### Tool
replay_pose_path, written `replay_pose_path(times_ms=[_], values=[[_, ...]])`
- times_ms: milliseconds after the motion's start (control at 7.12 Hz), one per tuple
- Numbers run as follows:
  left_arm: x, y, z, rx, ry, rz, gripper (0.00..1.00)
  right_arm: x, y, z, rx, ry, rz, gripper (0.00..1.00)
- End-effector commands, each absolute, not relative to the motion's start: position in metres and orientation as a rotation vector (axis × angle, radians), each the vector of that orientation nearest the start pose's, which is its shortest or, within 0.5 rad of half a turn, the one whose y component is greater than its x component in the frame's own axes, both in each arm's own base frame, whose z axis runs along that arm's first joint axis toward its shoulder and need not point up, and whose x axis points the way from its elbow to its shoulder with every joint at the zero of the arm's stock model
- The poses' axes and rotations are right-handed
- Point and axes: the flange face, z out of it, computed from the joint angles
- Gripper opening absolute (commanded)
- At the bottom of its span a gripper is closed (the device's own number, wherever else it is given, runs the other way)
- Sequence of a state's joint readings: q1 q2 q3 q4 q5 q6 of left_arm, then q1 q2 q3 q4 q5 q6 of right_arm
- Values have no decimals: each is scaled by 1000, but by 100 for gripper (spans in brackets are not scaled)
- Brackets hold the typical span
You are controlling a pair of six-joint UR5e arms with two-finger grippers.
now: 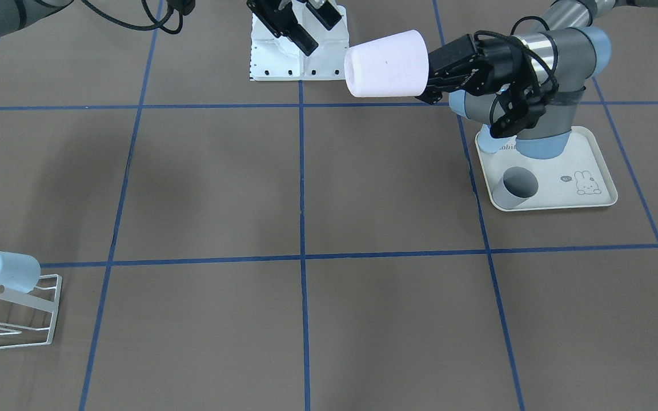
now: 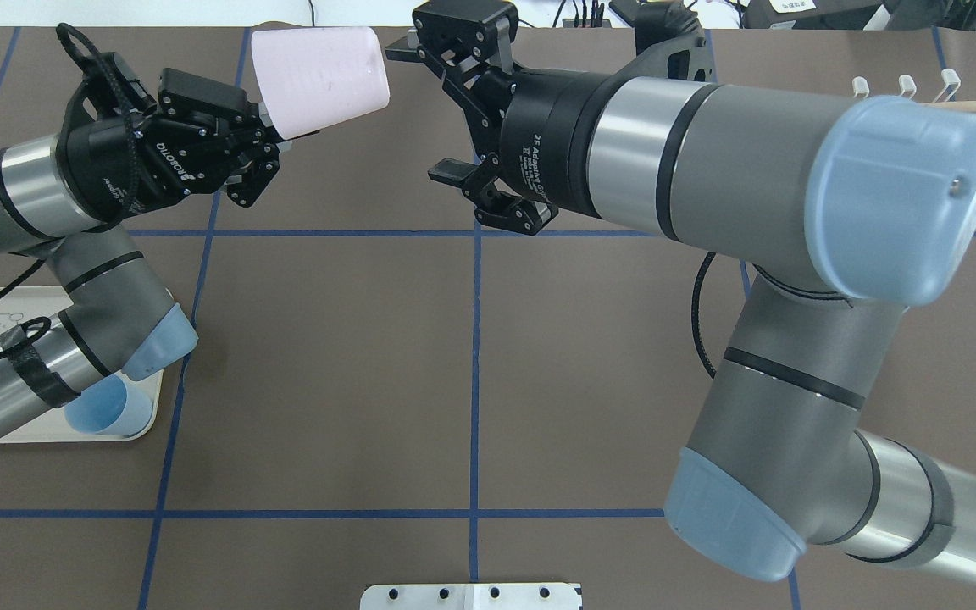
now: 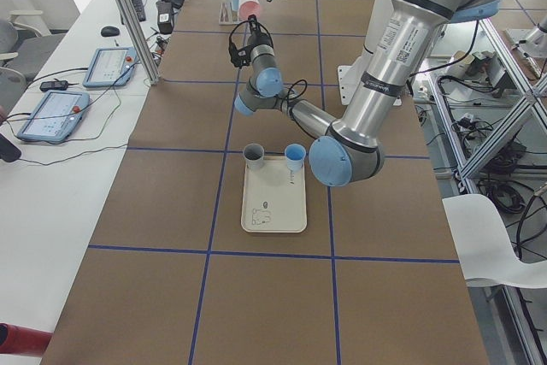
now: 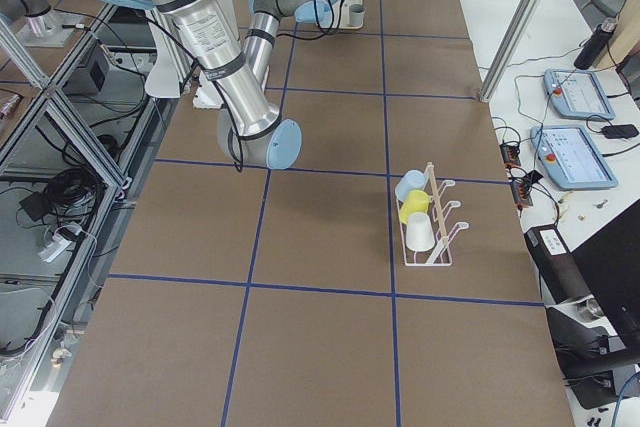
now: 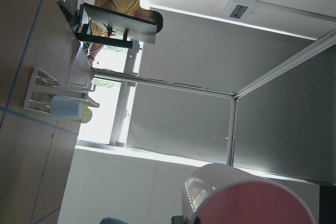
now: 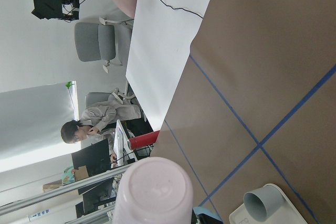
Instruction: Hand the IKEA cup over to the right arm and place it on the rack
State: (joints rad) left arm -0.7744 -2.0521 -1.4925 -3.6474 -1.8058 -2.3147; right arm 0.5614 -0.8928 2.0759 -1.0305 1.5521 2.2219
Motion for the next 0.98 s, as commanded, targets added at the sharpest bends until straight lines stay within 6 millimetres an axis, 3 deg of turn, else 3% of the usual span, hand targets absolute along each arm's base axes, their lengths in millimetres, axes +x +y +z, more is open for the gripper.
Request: replay_pose_path(times_ms=[0,842], values=[[314,-447,246,-113,2520,-384,0,-350,-380,18,-77,-1822,904,100],[334,-437,231,-157,2527,-349,0,-350,-381,18,-77,-1822,909,100]])
